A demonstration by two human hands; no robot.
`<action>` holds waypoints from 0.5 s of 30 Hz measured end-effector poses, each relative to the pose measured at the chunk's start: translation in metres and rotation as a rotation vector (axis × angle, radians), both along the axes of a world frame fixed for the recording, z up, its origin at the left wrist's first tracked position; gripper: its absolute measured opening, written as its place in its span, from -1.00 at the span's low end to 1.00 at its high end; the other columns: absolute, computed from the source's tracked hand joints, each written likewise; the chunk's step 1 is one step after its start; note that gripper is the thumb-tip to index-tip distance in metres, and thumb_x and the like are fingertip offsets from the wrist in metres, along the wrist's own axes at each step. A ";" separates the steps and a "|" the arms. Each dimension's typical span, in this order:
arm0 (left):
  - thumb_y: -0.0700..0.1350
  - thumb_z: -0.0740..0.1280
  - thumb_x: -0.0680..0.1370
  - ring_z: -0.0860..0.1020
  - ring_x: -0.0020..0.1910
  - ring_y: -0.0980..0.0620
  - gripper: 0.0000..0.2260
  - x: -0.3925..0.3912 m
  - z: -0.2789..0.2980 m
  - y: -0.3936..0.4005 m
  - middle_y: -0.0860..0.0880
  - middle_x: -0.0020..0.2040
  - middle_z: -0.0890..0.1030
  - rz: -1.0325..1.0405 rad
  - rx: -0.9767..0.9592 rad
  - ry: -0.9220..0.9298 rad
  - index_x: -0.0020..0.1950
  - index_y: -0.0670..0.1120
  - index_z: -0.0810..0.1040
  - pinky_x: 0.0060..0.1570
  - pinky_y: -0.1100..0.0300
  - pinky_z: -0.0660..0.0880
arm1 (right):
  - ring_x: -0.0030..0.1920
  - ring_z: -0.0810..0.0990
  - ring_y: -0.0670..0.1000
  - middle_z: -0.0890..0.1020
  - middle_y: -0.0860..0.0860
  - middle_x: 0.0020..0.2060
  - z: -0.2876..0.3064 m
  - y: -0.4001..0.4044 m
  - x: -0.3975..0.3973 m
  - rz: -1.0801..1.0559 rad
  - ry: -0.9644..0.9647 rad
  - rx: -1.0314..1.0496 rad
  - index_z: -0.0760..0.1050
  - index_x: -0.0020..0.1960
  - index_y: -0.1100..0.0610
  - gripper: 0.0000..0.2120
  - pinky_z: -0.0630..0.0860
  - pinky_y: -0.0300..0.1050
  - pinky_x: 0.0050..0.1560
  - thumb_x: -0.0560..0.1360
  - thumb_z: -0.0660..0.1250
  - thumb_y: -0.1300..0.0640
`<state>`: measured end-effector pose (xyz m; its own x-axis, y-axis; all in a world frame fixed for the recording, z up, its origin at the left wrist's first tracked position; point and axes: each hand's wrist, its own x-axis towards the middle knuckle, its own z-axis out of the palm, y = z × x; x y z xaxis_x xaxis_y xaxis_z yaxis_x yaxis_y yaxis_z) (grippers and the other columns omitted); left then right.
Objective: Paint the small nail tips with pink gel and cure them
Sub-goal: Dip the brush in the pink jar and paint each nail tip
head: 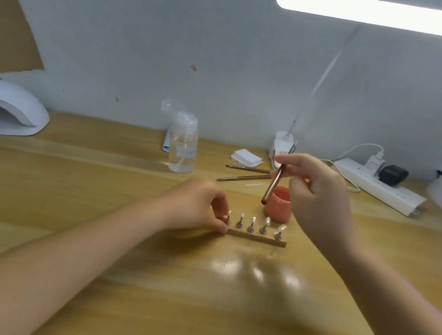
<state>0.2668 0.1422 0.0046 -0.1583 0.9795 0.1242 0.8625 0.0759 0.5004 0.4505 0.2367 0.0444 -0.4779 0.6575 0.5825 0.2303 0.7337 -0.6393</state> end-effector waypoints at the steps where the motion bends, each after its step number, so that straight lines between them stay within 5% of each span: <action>1: 0.01 0.58 0.33 0.51 -0.27 0.34 -0.77 0.007 0.000 0.006 0.16 -0.21 0.62 -0.001 -0.001 0.013 -0.14 0.08 0.57 -0.33 0.44 0.34 | -0.08 0.58 0.01 0.66 0.02 -0.07 -0.007 0.004 0.008 0.002 -0.010 -0.012 0.59 0.07 -0.04 -0.55 0.51 -0.11 -0.06 0.45 0.14 0.41; 4: 0.11 0.59 0.28 0.52 -0.21 0.27 -0.66 0.018 0.004 0.009 0.15 -0.18 0.60 0.049 0.043 0.038 -0.11 0.08 0.50 -0.30 0.39 0.37 | -0.07 0.57 -0.09 0.66 -0.02 -0.06 -0.025 0.012 0.023 0.037 -0.018 -0.063 0.52 0.04 -0.21 -0.46 0.42 -0.29 -0.13 0.47 0.13 0.43; 6: 0.14 0.57 0.29 0.45 -0.28 0.30 -0.64 0.023 0.009 0.003 0.17 -0.27 0.49 0.071 0.324 0.082 -0.19 0.05 0.44 -0.32 0.42 0.34 | -0.04 0.56 -0.15 0.65 -0.07 -0.05 -0.032 0.014 0.028 0.093 -0.027 -0.096 0.47 0.07 -0.30 -0.45 0.42 -0.33 -0.11 0.49 0.13 0.38; 8: 0.10 0.55 0.31 0.41 -0.31 0.21 -0.65 0.030 0.011 -0.005 0.18 -0.31 0.42 0.037 0.600 0.094 -0.18 0.03 0.41 -0.32 0.40 0.34 | 0.00 0.55 -0.08 0.65 -0.08 -0.06 -0.036 0.015 0.027 0.190 -0.057 -0.128 0.47 0.18 -0.26 -0.49 0.48 -0.22 -0.02 0.48 0.13 0.32; 10: 0.09 0.55 0.31 0.41 -0.33 0.11 -0.64 0.040 0.008 -0.012 0.16 -0.27 0.45 -0.026 0.681 0.098 -0.09 0.05 0.43 -0.33 0.32 0.37 | -0.01 0.54 0.01 0.64 -0.11 -0.09 -0.038 0.012 0.022 0.291 -0.071 -0.155 0.48 0.30 -0.11 -0.48 0.51 0.00 0.06 0.46 0.12 0.30; 13: 0.13 0.47 0.39 0.41 -0.34 0.14 -0.64 0.054 -0.005 -0.015 0.14 -0.24 0.48 -0.107 0.734 0.179 0.01 0.03 0.40 -0.33 0.33 0.39 | -0.06 0.48 -0.06 0.54 -0.37 -0.19 -0.041 0.004 0.016 0.380 -0.078 -0.095 0.46 0.36 -0.04 -0.43 0.47 -0.09 0.03 0.39 0.09 0.23; 15: 0.06 0.40 0.48 0.41 -0.34 0.16 -0.73 0.058 -0.010 -0.014 0.12 -0.25 0.47 -0.133 0.777 0.150 0.02 -0.01 0.39 -0.32 0.40 0.37 | -0.06 0.45 -0.07 0.51 -0.34 -0.21 -0.045 0.001 0.017 0.420 -0.082 -0.043 0.44 0.37 -0.05 -0.43 0.44 -0.16 0.01 0.40 0.08 0.23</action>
<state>0.3252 0.1283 -0.0055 0.0259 0.6137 0.7891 0.9019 -0.3548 0.2464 0.4678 0.2376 -0.0003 -0.7532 0.4187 0.5073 -0.0313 0.7475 -0.6635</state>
